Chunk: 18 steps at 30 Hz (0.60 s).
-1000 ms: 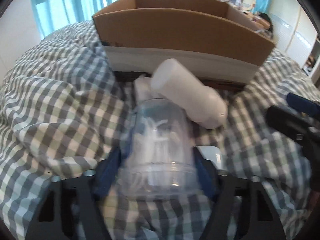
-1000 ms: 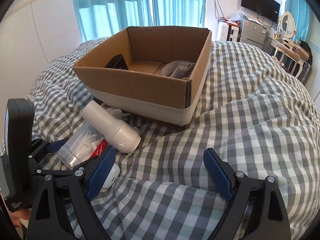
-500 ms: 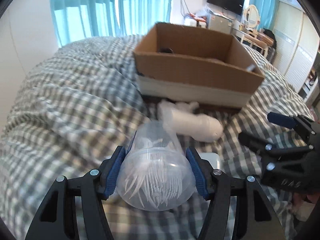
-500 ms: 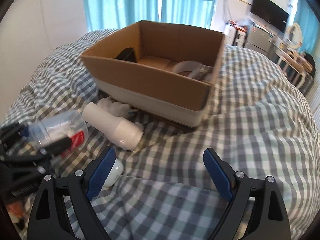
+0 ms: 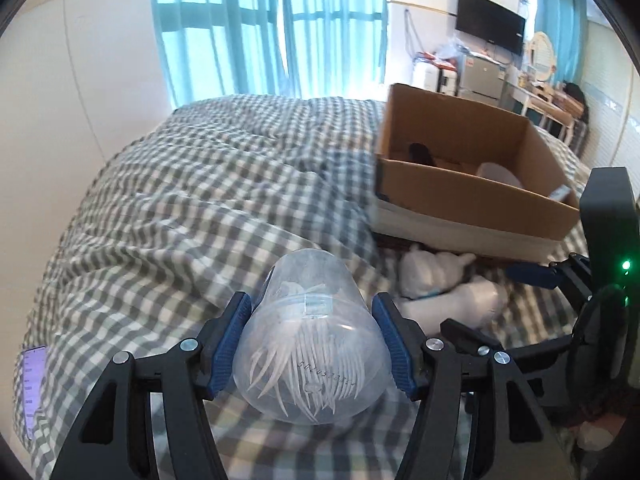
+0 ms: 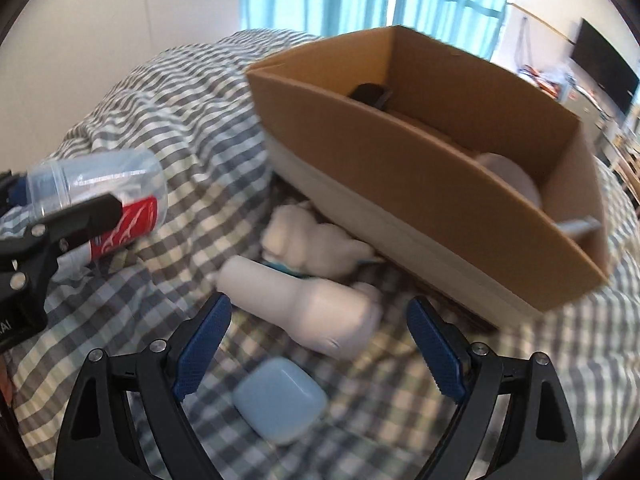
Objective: Organize objects
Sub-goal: 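Lift the clear swab container off the bed with the left gripper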
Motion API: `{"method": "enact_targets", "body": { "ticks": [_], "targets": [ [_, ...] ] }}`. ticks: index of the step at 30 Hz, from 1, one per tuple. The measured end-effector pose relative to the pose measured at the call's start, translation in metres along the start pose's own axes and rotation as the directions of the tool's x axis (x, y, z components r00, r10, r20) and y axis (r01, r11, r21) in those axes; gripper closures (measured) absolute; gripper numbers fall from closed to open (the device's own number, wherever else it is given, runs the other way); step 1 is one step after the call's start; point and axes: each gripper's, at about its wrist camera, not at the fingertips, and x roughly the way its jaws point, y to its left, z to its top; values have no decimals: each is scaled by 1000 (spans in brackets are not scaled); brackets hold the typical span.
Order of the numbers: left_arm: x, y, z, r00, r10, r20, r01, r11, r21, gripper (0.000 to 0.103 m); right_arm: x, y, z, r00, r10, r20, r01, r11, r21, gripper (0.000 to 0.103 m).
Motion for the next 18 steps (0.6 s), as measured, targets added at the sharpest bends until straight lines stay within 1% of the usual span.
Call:
{"method": "enact_targets", "body": {
  "ticks": [3,5,8,13,14,16,18],
  "targets": [
    [7,7,-3,1000,-19,-22,19,999,-26,39,14,5,5,1000,17,-27,-17,1000,-15,13],
    [9,8,-4,999,-24,-27,23,999,-30,39,23,7,6,999,4,-44,-5,1000,-26,13],
    [9,9,-5,999,-34,-31,32,999,-38,39,31,9,10,998,12,-57,-14,999,-32,12],
    [11,7,-6,999,-38,-39,36,999,-41,39,35,15,9,999,-13,-49,10,998,-57,13],
    [12,7,-7,998,-37,-41,35,999,-41,39,34,15,8,999,-16,-47,13,998,-57,14],
    [13,7,-7,998,-36,-46,35,999,-39,39,30,17,4,999,-23,-37,20,997,-72,20],
    [13,5,-8,998,-30,-49,28,999,-33,39,26,21,-2,999,-40,-35,37,996,-87,23]
  ]
}}
